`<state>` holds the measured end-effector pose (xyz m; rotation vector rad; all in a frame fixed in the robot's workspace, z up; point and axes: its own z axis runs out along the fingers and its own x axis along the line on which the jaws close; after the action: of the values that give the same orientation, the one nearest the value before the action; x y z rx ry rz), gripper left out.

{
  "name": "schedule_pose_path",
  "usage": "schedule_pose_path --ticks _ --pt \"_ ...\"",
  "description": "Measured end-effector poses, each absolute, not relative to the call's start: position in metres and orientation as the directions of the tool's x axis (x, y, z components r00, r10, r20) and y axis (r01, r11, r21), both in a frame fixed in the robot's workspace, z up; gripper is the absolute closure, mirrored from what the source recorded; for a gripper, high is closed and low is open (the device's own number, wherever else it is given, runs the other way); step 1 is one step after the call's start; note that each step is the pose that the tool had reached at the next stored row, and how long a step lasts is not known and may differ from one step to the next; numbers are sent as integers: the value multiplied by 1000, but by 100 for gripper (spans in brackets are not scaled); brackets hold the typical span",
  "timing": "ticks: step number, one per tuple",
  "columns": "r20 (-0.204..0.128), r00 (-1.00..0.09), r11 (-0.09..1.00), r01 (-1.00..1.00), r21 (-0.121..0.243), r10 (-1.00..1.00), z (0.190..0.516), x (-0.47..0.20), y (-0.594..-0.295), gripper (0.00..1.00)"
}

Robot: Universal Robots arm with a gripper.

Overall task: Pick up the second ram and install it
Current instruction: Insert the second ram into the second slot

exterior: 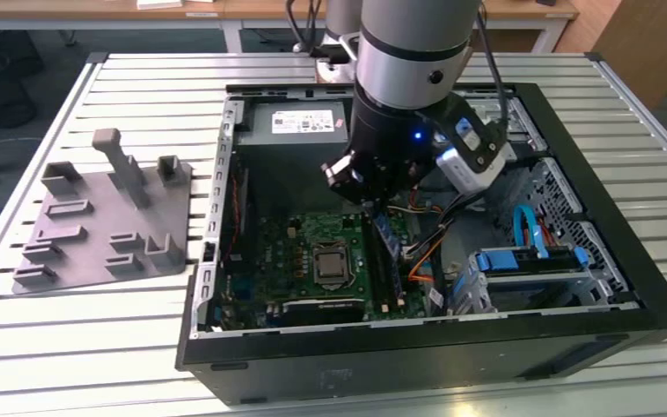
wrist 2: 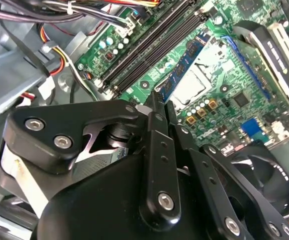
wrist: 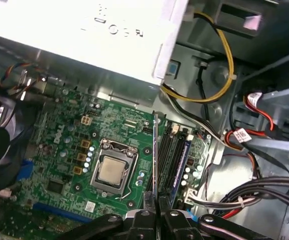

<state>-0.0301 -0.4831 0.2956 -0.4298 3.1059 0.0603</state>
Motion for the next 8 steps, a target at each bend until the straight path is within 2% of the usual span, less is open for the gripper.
schedule_pose_path --ticks 8 --pt "-11 -983 983 -181 37 -181 295 -30 -483 86"
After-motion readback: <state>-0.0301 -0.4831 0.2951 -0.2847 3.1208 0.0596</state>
